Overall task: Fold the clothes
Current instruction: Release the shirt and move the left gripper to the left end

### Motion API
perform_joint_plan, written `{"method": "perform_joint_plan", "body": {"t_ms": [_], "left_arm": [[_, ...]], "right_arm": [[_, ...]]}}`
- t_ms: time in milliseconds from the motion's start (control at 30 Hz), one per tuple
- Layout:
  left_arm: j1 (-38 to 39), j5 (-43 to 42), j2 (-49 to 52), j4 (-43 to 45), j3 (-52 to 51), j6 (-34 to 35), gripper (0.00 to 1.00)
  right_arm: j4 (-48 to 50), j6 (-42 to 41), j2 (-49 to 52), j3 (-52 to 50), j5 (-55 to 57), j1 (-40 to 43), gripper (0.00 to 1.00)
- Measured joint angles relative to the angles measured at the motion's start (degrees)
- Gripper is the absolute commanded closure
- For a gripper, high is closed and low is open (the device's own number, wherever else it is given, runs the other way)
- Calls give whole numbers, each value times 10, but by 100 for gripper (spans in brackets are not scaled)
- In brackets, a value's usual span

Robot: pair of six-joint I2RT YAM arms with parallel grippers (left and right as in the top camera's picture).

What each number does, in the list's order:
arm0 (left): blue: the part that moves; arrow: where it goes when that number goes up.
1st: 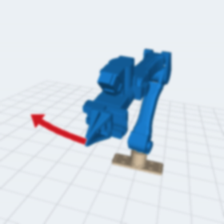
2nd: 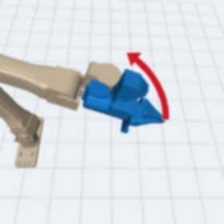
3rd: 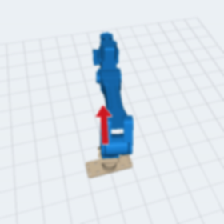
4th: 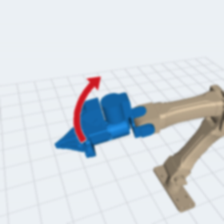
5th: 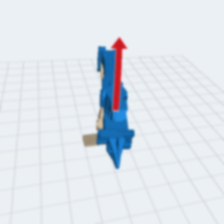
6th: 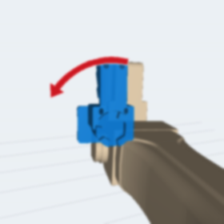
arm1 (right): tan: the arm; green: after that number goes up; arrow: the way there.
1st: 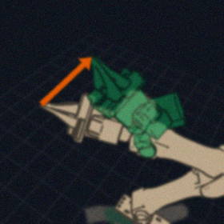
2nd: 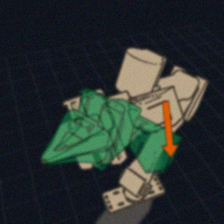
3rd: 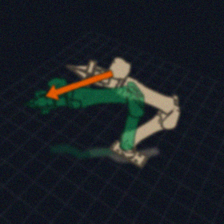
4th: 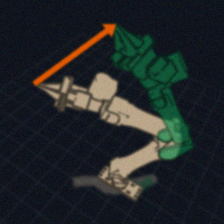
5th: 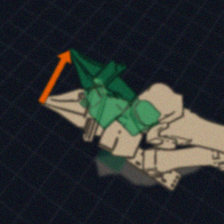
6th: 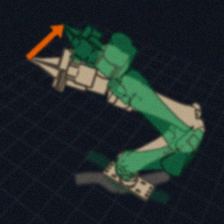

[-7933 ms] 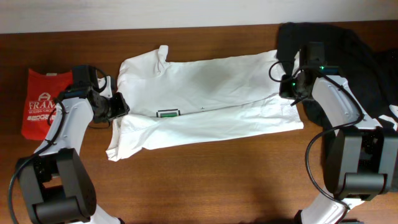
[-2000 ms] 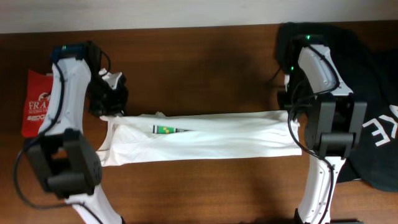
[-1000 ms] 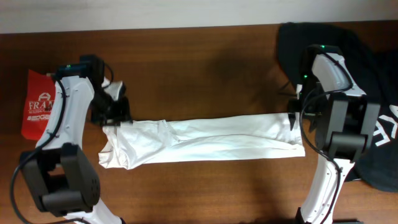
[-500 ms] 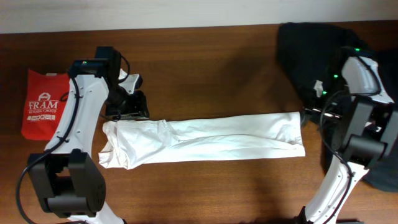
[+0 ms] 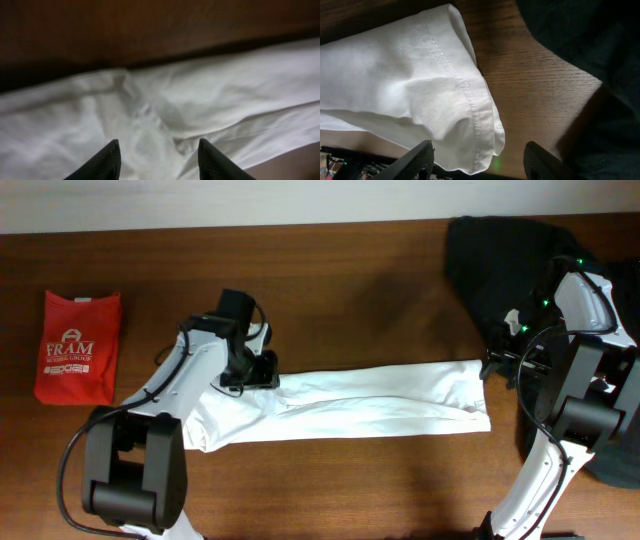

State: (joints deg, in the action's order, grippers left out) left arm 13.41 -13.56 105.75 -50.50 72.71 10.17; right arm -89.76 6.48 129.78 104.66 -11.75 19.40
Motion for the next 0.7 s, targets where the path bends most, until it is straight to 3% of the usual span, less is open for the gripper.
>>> {"method": "perform_joint_plan", "body": {"t_ms": [467,567,700], "left_arm": [[3,47,4,48,-17,19,52],[5,52,26,56,-17,23,70],[9,53,42,72,-21,26,73]], "right_arm": [[-2,0,-1,0,0,0,39],[-3,0,-1,0,0,0,39],[-4,0,-1,0,0,0,39]]}}
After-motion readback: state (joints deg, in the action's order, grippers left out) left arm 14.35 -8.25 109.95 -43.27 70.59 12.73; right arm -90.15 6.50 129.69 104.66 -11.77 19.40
